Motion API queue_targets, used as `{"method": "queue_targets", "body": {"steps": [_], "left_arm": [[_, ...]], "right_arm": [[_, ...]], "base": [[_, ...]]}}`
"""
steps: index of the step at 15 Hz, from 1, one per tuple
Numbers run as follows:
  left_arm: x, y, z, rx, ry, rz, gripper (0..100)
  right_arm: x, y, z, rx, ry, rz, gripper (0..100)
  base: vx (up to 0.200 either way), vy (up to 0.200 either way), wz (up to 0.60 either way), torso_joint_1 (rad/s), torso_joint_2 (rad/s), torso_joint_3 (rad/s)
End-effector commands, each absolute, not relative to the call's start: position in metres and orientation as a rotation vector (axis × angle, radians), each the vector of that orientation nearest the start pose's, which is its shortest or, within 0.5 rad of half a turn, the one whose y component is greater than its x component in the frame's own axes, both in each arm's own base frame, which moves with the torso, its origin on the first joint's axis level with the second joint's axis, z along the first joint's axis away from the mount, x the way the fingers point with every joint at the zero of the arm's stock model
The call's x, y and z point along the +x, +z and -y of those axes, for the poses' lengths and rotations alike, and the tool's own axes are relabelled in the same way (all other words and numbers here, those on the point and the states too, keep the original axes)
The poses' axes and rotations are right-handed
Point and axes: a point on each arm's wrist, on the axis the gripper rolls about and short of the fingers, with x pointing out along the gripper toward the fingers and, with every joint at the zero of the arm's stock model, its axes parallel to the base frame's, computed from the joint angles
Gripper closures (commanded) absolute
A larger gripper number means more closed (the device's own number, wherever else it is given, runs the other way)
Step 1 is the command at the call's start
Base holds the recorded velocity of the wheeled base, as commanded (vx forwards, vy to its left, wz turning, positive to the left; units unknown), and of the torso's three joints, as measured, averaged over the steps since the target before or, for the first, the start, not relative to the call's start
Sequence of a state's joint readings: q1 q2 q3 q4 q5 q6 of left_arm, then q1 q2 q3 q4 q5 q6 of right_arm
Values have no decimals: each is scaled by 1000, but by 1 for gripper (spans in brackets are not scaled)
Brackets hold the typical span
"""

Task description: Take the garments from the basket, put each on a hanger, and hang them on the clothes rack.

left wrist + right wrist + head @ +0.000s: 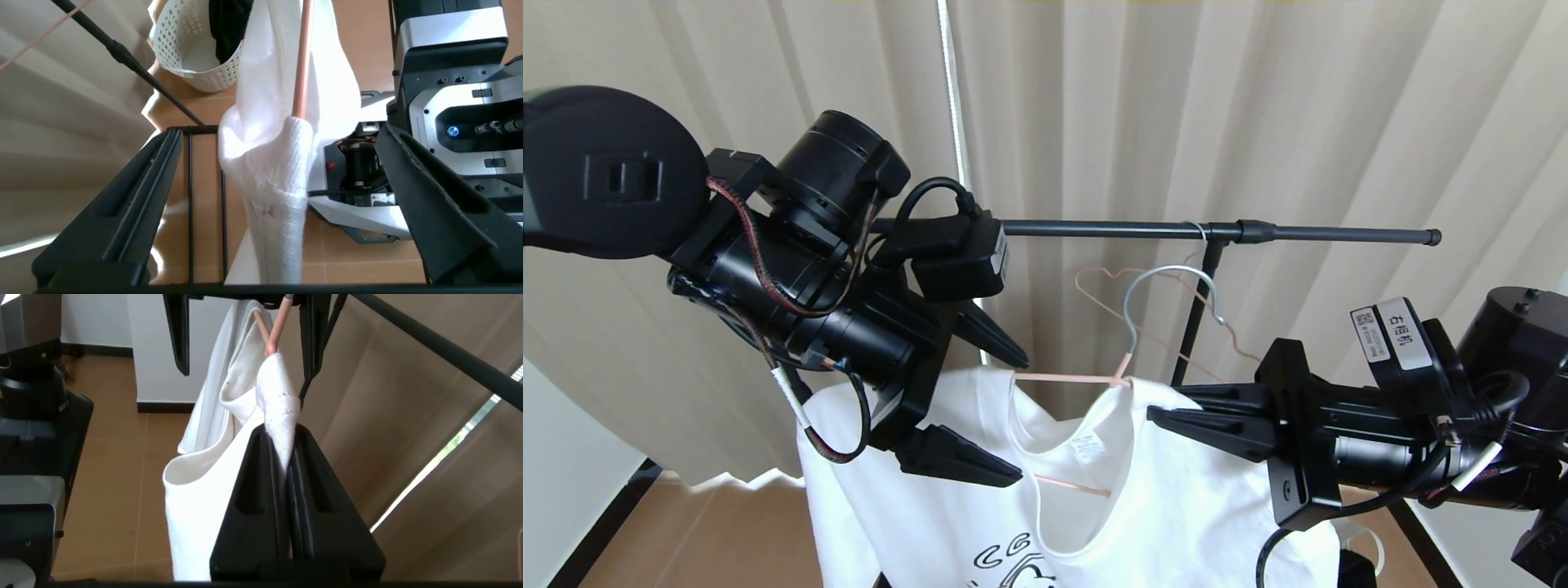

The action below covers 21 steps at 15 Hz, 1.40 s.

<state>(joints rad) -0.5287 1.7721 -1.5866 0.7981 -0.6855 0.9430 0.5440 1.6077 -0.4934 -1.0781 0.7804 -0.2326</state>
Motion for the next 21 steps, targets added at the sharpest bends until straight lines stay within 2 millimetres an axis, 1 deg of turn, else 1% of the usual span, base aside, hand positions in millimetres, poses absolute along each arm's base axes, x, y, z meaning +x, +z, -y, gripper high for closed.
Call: {"method": "queue_targets", "body": {"steps": [1,9,10,17,21], "left_arm": [[252,253,164,670,-1499,-435,0],[256,246,166,675,-1507,-454,0],[256,247,166,677,-1508,-451,100],[249,255,163,685,-1501,-424,100],[248,252,162,684,-1502,-435,100]], "right_arm": [[207,173,-144,-193,1323,117,100],[206,175,-143,-195,1324,125,100],[206,175,-143,-194,1324,124,100],[207,173,-144,-195,1321,119,100],[204,173,-142,-200,1323,124,100]], "base": [[0,0,0,0,0,0],[0,0,0,0,0,0],[0,0,0,0,0,0],[0,0,0,0,0,0],[0,0,0,0,0,0]]}}
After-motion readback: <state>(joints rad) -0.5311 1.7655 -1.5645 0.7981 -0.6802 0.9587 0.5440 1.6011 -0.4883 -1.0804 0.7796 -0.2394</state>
